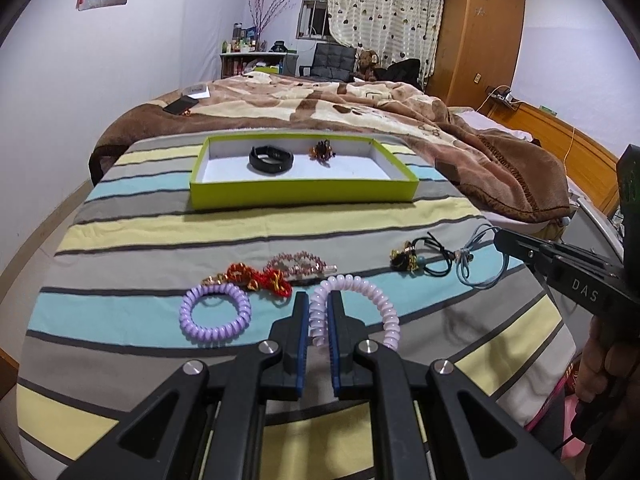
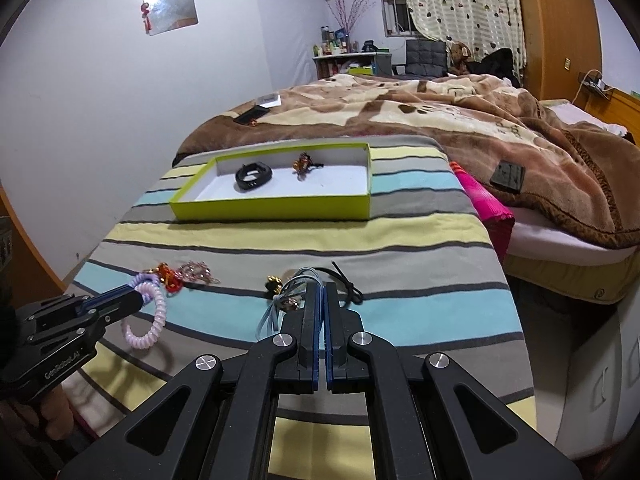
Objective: Organize jewelry
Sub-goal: 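Carry the pink coil hair tie and earphone cable into the lime-green box with both grippers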
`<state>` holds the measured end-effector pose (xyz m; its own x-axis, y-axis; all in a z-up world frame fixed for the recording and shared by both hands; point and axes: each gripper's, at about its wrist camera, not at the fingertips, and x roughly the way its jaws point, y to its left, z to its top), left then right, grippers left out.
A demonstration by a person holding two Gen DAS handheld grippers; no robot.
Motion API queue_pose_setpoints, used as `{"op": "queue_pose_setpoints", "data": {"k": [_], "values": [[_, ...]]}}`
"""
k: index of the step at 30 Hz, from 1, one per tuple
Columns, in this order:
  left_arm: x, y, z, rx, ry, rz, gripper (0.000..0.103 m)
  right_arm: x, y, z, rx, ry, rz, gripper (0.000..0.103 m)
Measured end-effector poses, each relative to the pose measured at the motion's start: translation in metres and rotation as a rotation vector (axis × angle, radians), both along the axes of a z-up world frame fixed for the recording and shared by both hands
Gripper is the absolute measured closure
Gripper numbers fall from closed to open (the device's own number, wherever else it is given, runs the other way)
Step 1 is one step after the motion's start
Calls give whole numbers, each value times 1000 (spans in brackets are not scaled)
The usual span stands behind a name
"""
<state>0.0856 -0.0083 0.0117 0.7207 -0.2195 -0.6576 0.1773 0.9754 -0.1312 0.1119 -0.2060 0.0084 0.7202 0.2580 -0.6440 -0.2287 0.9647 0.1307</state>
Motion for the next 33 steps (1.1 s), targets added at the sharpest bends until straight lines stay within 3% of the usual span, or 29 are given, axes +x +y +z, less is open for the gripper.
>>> {"op": "queue_pose_setpoints", "data": {"k": [14,33], "values": [[33,11,18,16,-51,15,94,23,10,11,17,-24,32,102],[114,31,37,56,-98,45,94,112,23,26,-8,-56,39,102]]}}
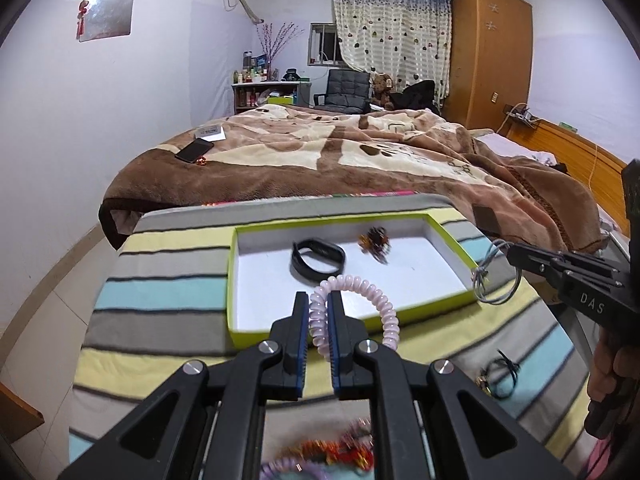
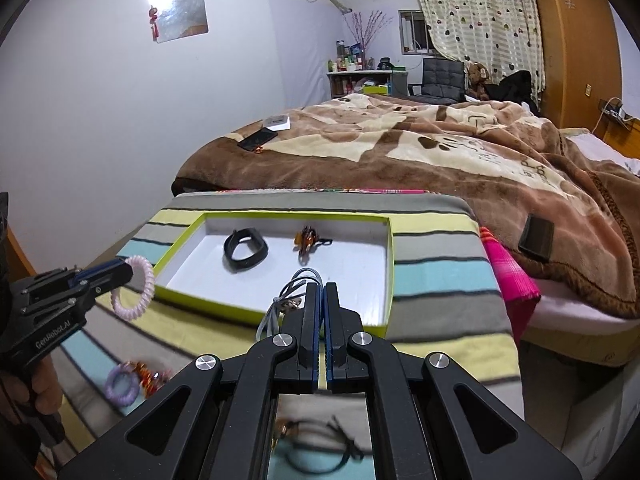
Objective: Organize jewelry
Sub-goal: 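Carry the pink coil hair tie and earphone cable into the lime-green box with both grippers, then open the left gripper to release the pink coil while the right gripper releases the cable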
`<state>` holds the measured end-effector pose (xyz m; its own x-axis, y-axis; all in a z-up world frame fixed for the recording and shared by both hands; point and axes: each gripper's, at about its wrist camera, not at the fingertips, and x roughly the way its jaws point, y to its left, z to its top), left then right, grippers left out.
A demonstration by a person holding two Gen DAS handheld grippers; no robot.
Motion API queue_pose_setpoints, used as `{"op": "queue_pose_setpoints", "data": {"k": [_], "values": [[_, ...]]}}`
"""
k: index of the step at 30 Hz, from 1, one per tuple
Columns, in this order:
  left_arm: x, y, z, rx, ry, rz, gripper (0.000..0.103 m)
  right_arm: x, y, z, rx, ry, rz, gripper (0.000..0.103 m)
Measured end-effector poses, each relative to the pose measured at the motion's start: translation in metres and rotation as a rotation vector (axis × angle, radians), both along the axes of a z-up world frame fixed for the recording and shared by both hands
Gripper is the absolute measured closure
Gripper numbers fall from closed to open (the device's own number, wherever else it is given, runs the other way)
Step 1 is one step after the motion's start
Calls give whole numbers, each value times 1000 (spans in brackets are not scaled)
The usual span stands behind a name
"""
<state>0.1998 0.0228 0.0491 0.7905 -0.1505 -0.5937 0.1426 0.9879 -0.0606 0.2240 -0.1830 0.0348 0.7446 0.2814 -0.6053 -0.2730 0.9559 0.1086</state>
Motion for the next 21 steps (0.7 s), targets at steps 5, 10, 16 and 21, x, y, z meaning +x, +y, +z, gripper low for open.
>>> {"op": "queue_pose_setpoints", "data": {"k": [5,10,16,21], "values": [[29,10,-4,3,16,27,93,30,3,-8,-3,27,0,102],[56,20,-12,-9,41,45,93,58,4,-20,6,58,-5,102],[89,25,-29,11,77,71,93,86,4,-33,26,88,-13,102],[111,30,-46,28,118,97,93,108,7,-40,14,101,-17,102]]}}
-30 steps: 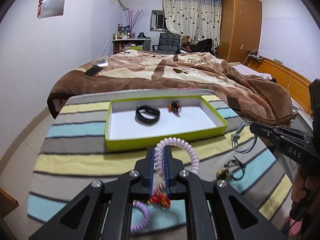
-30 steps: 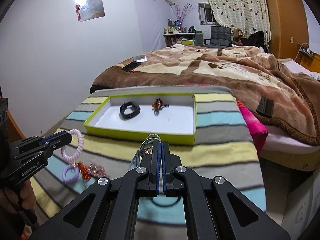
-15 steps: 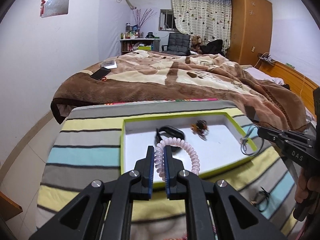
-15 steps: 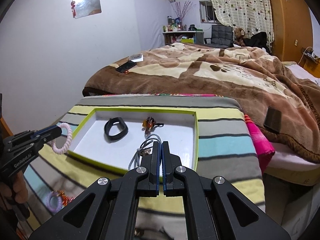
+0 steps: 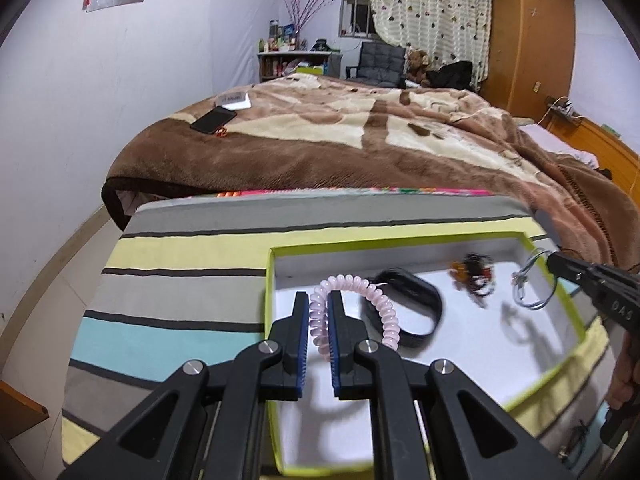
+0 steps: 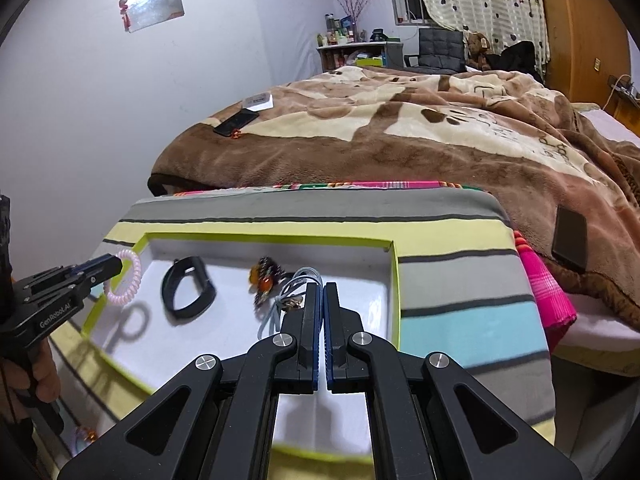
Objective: Organize jewelry
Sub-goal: 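Open the left gripper to release the pink coil while the right gripper releases the cable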
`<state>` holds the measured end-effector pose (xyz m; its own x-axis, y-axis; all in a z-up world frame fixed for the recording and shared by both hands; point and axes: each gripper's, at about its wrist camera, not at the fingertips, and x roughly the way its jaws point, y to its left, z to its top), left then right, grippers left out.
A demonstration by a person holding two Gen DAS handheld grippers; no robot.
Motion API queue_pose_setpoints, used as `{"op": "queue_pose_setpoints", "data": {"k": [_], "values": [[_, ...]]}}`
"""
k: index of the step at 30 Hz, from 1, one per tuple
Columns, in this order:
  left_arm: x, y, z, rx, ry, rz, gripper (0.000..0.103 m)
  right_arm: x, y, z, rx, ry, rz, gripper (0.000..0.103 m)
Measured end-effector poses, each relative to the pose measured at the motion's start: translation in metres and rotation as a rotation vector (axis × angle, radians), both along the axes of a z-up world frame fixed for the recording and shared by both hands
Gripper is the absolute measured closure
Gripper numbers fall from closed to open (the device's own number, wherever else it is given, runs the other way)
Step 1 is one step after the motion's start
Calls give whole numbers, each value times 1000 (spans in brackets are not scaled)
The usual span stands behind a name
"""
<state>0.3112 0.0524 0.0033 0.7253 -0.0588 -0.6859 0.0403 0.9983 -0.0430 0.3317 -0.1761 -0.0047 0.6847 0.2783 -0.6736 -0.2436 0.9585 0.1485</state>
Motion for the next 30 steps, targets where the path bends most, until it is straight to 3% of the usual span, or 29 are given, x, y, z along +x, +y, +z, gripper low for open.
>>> {"op": "queue_pose_setpoints", "data": {"k": [16,20,30], "values": [[20,3,-18,-23,45,15,91,37,0,-28,-13,88,-7,101],[20,4,-17,-29,39,8,82,36,-1,-29,-19,97,-10,87],[0,1,-1,-34,-12,0,78,17,-4,-13,0,57,-8,87]]}}
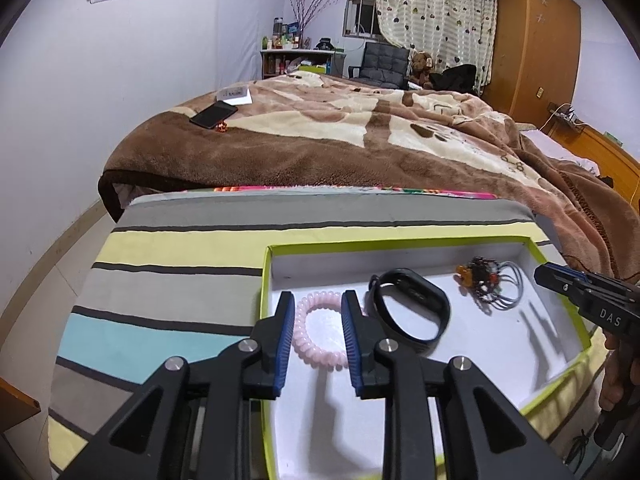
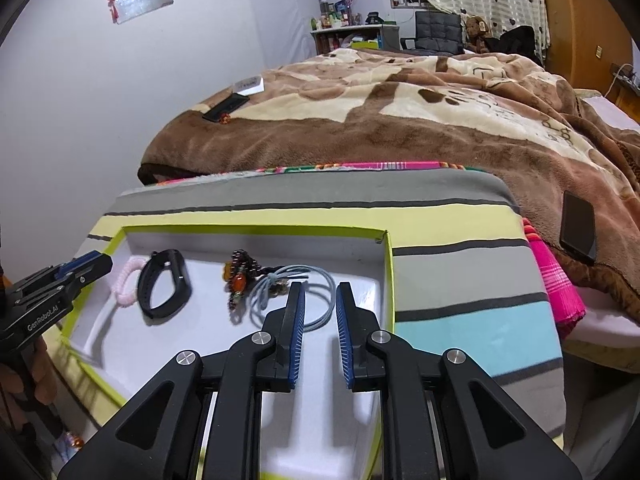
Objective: Organize jewelry
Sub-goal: 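Open the left gripper to release the pink coil while the right gripper releases the cable, then withdraw both grippers from the box toward the remaining jewelry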
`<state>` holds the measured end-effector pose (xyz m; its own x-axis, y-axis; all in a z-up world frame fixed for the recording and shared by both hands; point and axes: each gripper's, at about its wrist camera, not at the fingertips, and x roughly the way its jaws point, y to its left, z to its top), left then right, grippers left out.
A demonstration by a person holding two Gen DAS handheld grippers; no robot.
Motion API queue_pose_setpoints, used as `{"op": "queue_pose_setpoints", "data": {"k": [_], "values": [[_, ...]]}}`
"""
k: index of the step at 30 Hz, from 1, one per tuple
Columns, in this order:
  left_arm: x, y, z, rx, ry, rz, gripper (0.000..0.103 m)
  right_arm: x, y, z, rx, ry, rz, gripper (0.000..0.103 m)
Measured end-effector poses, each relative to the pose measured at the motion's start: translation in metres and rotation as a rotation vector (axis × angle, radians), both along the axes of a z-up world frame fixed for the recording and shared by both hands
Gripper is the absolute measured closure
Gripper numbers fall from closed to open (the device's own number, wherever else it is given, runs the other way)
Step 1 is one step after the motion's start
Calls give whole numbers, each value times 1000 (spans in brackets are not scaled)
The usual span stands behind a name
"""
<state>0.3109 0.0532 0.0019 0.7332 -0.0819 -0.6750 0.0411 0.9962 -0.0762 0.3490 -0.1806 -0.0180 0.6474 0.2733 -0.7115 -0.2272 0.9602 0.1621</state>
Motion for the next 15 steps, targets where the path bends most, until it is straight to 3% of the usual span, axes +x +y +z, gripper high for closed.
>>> {"op": "queue_pose_setpoints", "data": {"k": [15], "values": [[-80,-6,26,-20,-85,-22,78,-91,-3,28,29,-98,51,86]]}}
